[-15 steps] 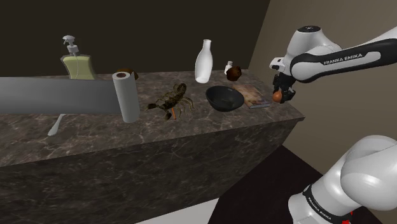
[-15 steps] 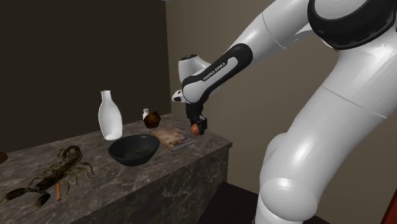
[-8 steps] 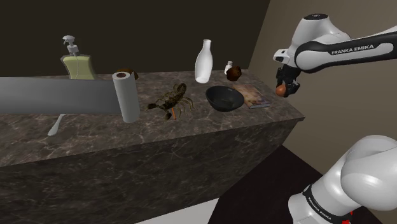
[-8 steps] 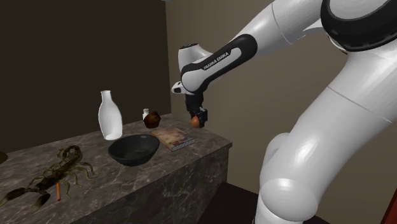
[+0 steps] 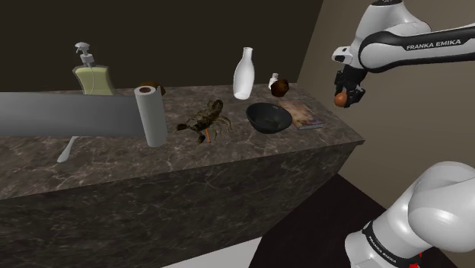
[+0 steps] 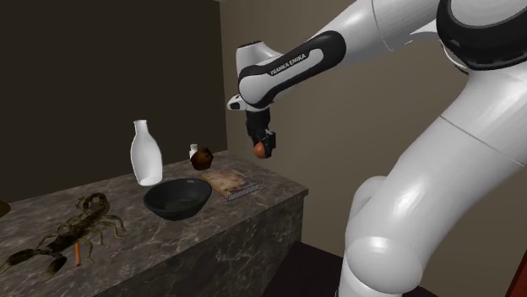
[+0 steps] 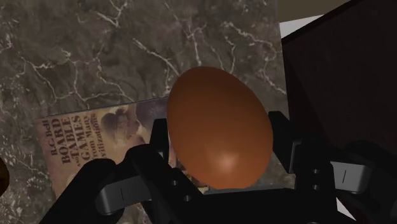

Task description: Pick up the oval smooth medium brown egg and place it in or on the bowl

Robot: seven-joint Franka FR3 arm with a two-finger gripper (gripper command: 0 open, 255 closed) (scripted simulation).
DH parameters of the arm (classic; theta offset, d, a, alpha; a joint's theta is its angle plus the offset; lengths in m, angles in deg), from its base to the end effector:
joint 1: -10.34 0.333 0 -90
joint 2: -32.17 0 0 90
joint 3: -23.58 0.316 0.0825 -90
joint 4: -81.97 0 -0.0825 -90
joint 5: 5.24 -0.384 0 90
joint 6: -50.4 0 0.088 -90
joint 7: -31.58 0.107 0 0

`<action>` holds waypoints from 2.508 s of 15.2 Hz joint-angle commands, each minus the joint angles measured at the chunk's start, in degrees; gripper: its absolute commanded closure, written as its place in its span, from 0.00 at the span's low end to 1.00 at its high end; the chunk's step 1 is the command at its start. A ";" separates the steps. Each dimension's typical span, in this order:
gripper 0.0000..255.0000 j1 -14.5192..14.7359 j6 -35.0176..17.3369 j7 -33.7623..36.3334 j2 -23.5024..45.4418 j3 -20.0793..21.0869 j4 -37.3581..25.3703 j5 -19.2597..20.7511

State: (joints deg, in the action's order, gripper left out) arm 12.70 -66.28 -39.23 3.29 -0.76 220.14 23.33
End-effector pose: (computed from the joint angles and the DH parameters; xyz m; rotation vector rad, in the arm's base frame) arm 0.3764 -0.1937 0.4876 2.4608 1.4980 -0.1515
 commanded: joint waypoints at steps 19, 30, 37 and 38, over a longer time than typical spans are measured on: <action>1.00 11.17 5.94 18.18 19.38 14.13 -18.65 -9.85; 1.00 12.82 2.58 22.38 26.03 15.98 -20.83 -10.69; 1.00 12.64 -2.28 23.64 27.67 15.79 -17.48 -10.17; 1.00 12.64 -2.28 23.64 27.66 15.79 -17.48 -10.17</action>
State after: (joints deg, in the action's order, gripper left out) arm 25.37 -68.21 -15.67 30.95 15.05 202.36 13.10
